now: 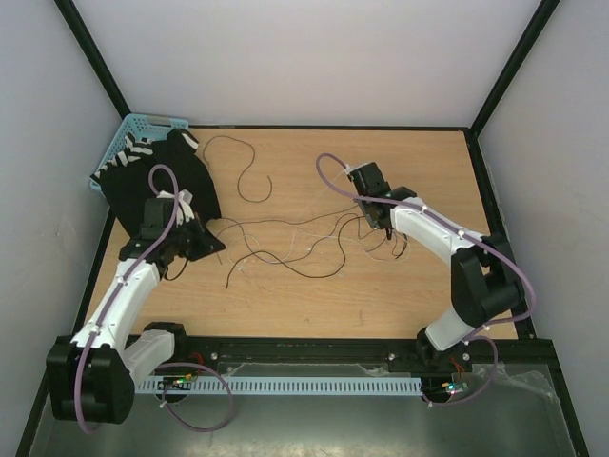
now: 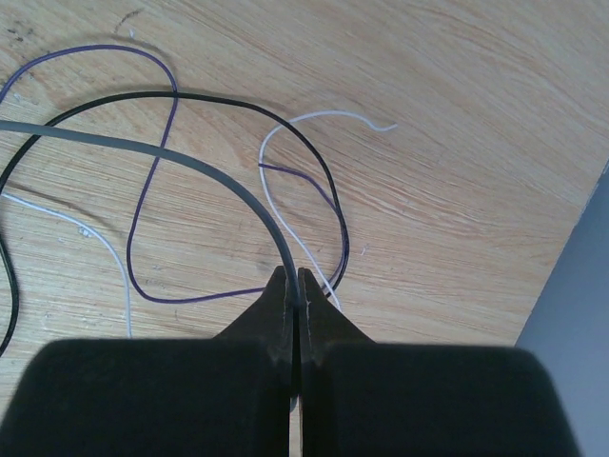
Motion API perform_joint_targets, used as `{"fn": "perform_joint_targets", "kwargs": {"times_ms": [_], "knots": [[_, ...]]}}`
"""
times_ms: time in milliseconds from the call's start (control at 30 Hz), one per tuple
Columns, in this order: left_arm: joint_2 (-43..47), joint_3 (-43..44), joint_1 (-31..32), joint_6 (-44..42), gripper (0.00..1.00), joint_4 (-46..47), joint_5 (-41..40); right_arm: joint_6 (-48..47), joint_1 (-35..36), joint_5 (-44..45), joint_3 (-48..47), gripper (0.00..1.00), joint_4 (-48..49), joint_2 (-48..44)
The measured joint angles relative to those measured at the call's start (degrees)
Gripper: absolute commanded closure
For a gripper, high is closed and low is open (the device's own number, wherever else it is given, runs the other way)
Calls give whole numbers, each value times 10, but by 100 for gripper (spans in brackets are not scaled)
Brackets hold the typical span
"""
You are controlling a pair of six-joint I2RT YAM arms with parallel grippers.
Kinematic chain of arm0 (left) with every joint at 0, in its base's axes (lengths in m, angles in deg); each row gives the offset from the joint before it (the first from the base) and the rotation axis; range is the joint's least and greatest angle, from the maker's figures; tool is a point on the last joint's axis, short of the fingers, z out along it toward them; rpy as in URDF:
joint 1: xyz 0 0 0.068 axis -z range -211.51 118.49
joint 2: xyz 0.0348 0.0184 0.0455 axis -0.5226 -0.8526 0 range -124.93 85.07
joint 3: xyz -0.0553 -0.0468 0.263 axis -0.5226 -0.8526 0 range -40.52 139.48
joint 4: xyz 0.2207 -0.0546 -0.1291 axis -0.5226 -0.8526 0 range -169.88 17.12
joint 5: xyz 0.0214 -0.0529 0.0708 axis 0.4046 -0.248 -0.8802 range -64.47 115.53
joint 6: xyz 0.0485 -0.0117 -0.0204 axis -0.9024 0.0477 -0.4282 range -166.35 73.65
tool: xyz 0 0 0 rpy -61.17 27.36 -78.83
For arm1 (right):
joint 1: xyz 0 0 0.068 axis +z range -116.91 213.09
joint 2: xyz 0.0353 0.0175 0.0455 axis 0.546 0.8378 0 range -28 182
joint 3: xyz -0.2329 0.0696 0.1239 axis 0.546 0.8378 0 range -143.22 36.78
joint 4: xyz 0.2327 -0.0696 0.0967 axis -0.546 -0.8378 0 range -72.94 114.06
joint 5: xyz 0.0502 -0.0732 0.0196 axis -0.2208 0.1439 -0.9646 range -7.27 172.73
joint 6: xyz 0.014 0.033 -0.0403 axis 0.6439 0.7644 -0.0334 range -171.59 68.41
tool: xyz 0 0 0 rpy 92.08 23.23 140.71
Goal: Zip-tie the wires
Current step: Straighten the cable at the center of the board.
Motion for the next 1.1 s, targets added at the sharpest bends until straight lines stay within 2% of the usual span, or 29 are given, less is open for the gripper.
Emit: {"fn": "perform_joint_targets", "kwargs": {"times_ms": [467,1100], "knots": [[-8,-76,0,12,100,27,-50,30,2,-6,-3,100,9,63],[-60,-127,4,34,100,97,-57,50,2,-23,30,100,35,110]]}}
